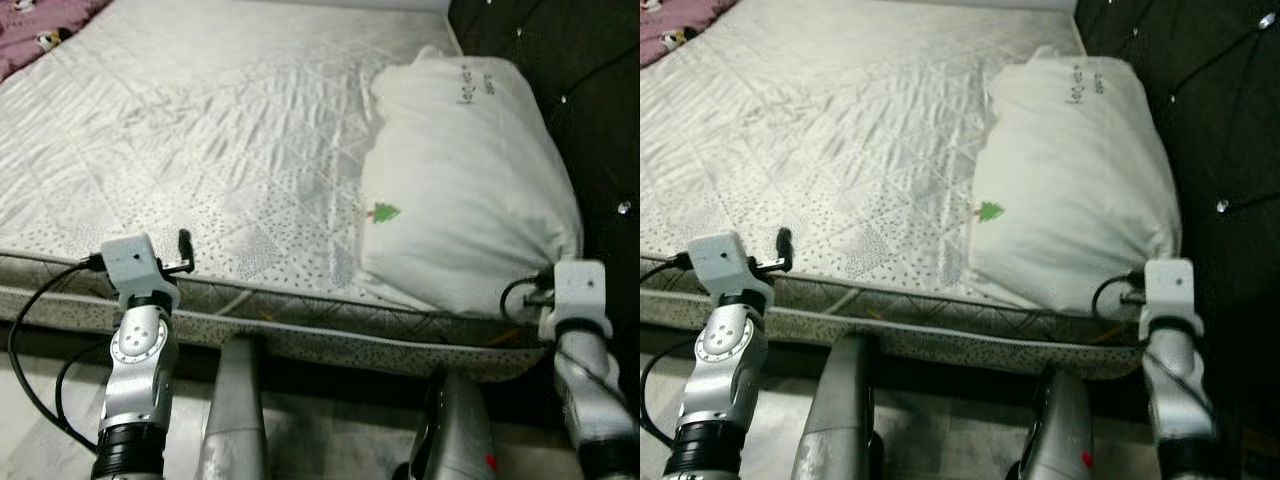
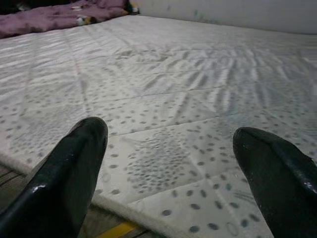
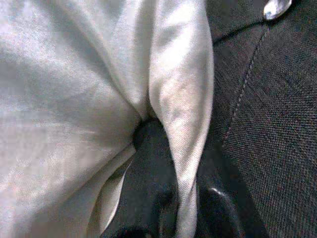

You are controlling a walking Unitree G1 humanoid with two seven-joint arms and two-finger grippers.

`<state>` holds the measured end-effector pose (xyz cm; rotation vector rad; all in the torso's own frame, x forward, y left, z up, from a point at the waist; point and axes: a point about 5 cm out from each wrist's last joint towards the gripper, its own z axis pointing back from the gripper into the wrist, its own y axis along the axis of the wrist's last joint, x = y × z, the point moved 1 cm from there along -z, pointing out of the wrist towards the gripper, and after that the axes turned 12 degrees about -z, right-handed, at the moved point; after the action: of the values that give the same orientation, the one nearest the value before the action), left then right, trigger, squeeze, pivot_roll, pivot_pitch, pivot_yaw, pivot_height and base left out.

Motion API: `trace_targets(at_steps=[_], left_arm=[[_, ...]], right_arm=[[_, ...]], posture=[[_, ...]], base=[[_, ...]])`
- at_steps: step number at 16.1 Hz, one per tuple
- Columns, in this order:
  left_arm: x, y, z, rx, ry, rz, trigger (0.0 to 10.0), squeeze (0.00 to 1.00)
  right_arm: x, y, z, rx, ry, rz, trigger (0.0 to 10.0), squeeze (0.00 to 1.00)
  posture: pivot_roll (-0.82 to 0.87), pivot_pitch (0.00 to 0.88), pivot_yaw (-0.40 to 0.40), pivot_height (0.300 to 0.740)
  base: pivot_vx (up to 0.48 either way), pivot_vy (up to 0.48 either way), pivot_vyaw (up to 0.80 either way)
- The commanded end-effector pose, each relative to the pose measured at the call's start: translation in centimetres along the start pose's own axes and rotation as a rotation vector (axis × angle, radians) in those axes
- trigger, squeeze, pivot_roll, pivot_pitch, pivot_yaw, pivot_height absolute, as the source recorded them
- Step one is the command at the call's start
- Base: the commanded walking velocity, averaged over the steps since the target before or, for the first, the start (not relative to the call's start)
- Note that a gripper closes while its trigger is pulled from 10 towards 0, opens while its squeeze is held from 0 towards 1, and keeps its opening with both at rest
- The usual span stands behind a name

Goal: Clean up the room

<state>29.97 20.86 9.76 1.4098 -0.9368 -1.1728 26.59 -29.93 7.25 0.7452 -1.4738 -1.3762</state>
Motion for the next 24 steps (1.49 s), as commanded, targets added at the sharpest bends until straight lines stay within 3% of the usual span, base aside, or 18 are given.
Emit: trace_targets(at_steps=[1,4,5,6,11,14,15,16,19,24], left_arm=[[0.1,0.0,-0.2,-0.002,-0.010,-0.012,10.0,0.00],[0.2,0.0,-0.3,-0.001,-0.015,-0.014,10.0,0.00],[0.1,0.1,-0.4,-0.001,-0.013,-0.014,10.0,0.00],[0.0,0.1,-0.5,0.000,-0.010,-0.015,10.0,0.00],[-0.6,0.0,-0.4,0.002,0.014,-0.019,10.0,0.00],[-0.7,-0.1,-0.3,0.000,0.018,-0.019,10.0,0.00],[-0.6,-0.1,-0.3,0.000,0.018,-0.018,10.0,0.00],[-0.5,0.0,-0.4,0.001,0.012,-0.019,10.0,0.00],[-0.6,0.0,-0.6,0.000,0.012,-0.022,10.0,0.00],[-0.2,0.6,-0.8,0.016,-0.001,0.009,10.0,0.00]], right_arm=[[-0.6,-2.6,1.7,-0.110,0.037,0.011,0.0,0.00],[-0.8,-2.4,0.7,-0.104,0.017,-0.007,0.0,0.00],[-0.8,-1.5,-0.8,-0.076,-0.005,-0.023,0.0,0.00],[-0.4,0.4,-2.6,-0.039,-0.043,-0.042,0.0,0.00],[2.5,8.0,-7.3,0.092,-0.166,-0.069,0.0,0.00],[2.2,7.8,-7.5,0.080,-0.154,-0.076,0.0,0.00],[1.5,7.2,-7.4,0.065,-0.136,-0.089,7.5,0.55],[-0.2,5.9,-6.6,0.039,-0.083,-0.114,10.0,1.00],[-1.7,3.7,-5.5,-0.008,-0.048,-0.122,10.0,1.00],[-5.7,-0.2,-1.8,-0.099,0.132,-0.099,10.0,1.00]], posture=[[0.02,0.000,0.010,0.491],[0.02,0.000,0.013,0.491],[0.03,0.000,0.013,0.491],[0.03,0.000,0.012,0.491],[0.05,0.000,-0.006,0.491],[0.05,0.000,-0.009,0.491],[0.05,0.000,-0.009,0.491],[0.05,0.000,-0.005,0.491],[0.05,0.000,0.000,0.491],[0.06,0.000,-0.018,0.491]], base=[[0.000,0.000,0.00],[0.000,0.000,0.00],[0.000,0.000,0.00],[0.000,0.000,0.00],[0.000,0.000,0.00],[0.000,0.000,0.00],[0.000,0.000,0.00],[0.000,0.000,0.00],[0.000,0.000,0.00],[0.000,0.000,0.00]])
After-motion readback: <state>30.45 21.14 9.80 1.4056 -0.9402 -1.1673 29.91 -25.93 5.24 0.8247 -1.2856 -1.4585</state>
